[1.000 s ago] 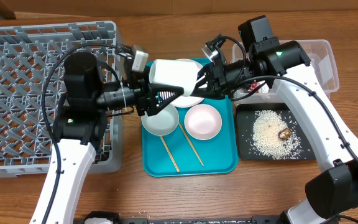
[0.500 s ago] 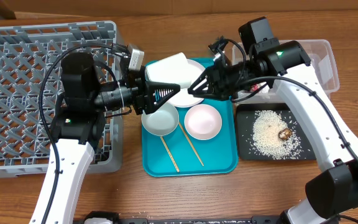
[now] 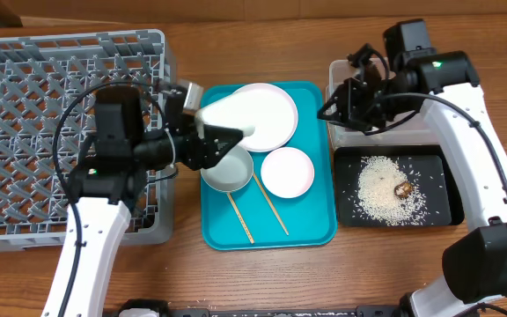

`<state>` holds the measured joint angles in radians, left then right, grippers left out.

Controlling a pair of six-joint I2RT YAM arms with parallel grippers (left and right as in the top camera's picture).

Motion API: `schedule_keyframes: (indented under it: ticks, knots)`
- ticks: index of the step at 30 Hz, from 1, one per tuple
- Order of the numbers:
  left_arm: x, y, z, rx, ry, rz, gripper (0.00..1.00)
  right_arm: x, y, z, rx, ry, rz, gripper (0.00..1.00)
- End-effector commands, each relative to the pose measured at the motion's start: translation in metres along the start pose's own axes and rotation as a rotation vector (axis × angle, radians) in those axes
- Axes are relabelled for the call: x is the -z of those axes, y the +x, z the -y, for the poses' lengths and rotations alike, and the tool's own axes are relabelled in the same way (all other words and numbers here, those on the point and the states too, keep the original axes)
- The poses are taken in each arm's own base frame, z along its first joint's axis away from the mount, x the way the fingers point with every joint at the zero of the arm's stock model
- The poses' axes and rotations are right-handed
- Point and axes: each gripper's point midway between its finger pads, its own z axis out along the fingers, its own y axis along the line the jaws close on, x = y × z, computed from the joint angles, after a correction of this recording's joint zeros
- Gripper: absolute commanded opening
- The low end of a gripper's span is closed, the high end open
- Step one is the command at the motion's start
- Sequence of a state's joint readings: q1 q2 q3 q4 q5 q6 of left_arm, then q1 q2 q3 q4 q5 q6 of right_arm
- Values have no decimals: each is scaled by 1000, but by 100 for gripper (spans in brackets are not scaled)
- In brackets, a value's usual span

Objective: Sort waste into correct bins and load items into the dishwasher
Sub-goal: 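Place the white cup upside down in the dish rack with left gripper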

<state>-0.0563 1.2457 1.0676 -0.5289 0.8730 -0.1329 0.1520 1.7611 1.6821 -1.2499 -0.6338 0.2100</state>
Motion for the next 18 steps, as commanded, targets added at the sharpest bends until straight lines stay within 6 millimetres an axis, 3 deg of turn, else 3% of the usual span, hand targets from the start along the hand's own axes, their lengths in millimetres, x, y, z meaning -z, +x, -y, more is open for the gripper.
schedule_keyframes:
  ticks: [1, 4, 11, 14, 18]
  knots:
    - [41, -10, -38, -31, -266, 78, 52, 12, -4, 23, -2, 68, 19, 31]
    - [72, -3, -63, 41, -426, 97, 43, 16, -1, 34, -27, 96, 9, 31]
    - [164, 56, -141, 336, -928, 32, 38, 39, 14, 87, -133, 324, -14, 31]
    - [194, 69, -156, 419, -1062, 39, 39, 49, 17, 97, -168, 346, -9, 31]
    - [213, 77, -166, 474, -1128, 55, 40, 57, 20, 104, -183, 350, -10, 31]
